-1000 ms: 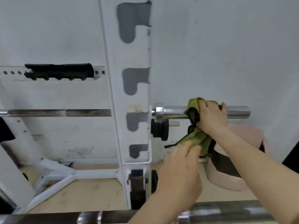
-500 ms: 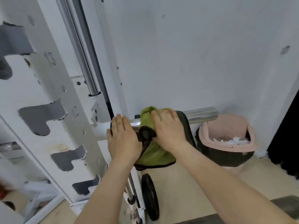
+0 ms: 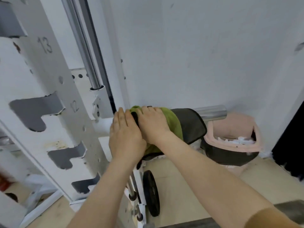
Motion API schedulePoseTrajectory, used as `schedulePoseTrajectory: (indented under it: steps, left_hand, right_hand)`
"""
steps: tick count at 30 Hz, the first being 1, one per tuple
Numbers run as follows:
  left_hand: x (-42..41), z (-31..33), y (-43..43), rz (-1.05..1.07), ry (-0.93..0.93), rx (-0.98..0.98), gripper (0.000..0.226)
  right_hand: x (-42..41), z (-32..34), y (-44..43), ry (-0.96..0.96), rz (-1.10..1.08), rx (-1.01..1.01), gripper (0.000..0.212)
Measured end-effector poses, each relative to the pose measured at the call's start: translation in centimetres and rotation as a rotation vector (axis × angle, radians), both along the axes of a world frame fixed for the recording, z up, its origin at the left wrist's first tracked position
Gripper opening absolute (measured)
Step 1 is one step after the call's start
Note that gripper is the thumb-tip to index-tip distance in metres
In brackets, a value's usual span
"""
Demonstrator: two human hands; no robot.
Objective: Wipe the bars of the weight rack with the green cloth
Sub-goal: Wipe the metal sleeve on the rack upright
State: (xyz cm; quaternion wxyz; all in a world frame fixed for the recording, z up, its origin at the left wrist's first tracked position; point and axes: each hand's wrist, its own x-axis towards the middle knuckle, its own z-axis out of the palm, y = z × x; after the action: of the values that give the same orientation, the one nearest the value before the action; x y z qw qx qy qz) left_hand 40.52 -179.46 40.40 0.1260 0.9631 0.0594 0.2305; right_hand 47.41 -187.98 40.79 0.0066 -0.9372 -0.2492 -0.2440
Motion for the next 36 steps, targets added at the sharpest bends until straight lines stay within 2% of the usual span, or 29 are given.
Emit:
schedulePoseTrajectory:
  steps: [3, 6, 8, 9, 12, 14, 17, 20, 22, 25, 27, 28, 31, 33, 36]
  left_hand:
    - [1.2, -0.5, 0.7, 0.016, 0.081, 0.083, 0.082]
    - [-0.7, -1.6, 0.4, -0.01, 0.076, 0.126, 0.09]
    - [-2.4, -1.8, 0.0, -0.022, 0.11, 0.112, 0.092]
    - [-3.2, -1.7, -0.2, -0.031, 0.131, 0.102, 0.092]
    - [-3.8, -0.3, -0.5, -0.042, 0.053, 0.008, 0.087]
    - [-2.0, 0.9, -0.6, -0.033, -0.021, -0.051, 0.083]
    - [1.1, 1.0, -0.9, -0.007, 0.036, -0.05, 0.083]
    - [1.0, -1.1, -0.7, -0.003, -0.004, 0.05, 0.085]
    - [-0.4, -2.2, -0.7, -0.039, -0.009, 0.09, 0.085]
    - [-2.9, -2.5, -1.2, -0.06, 0.103, 0.096, 0.086]
    - [-3.8, -1.7, -1.5, -0.072, 0.125, 0.071, 0.087]
    - [-3.7, -1.1, -1.7, -0.082, 0.093, 0.041, 0.086]
    - [-1.0, 0.7, -1.8, -0.132, -0.005, 0.021, 0.08]
    - [1.1, 0.8, -1.8, -0.162, 0.025, 0.009, 0.073]
    - [1.9, -0.9, -1.9, -0.158, 0.032, 0.151, 0.077]
  right_hand:
    - [0.6, 0.7, -6.2, 0.069, -0.025, 0.034, 0.066]
    - [1.7, 2.6, -13.0, 0.275, -0.191, 0.076, 0.063]
    - [2.4, 3.8, -13.6, 0.466, -0.222, 0.129, 0.063]
    - [2.6, 3.9, -12.6, 0.496, -0.219, 0.126, 0.066]
    - [2.2, 3.0, -6.3, 0.377, -0.133, 0.088, 0.062]
    - [1.7, 2.8, -2.7, 0.337, -0.068, 0.085, 0.049]
    - [1.7, 2.7, -0.3, 0.258, -0.057, -0.03, 0.029]
    - [1.6, 2.1, -2.2, 0.227, -0.018, 0.049, 0.043]
    - [2.1, 2.4, -6.3, 0.267, -0.097, 0.131, 0.049]
    - [3.7, 3.3, -13.7, 0.35, -0.391, 0.139, 0.054]
    - [4.8, 3.4, -15.3, 0.38, -0.529, 0.148, 0.058]
    - [5.0, 3.4, -14.4, 0.401, -0.532, 0.155, 0.058]
    - [3.8, 2.9, -7.9, 0.404, -0.345, 0.147, 0.053]
    - [2.1, 2.4, -4.8, 0.345, -0.212, 0.179, 0.047]
    - [1.3, 2.0, -7.9, 0.222, -0.17, 0.276, 0.05]
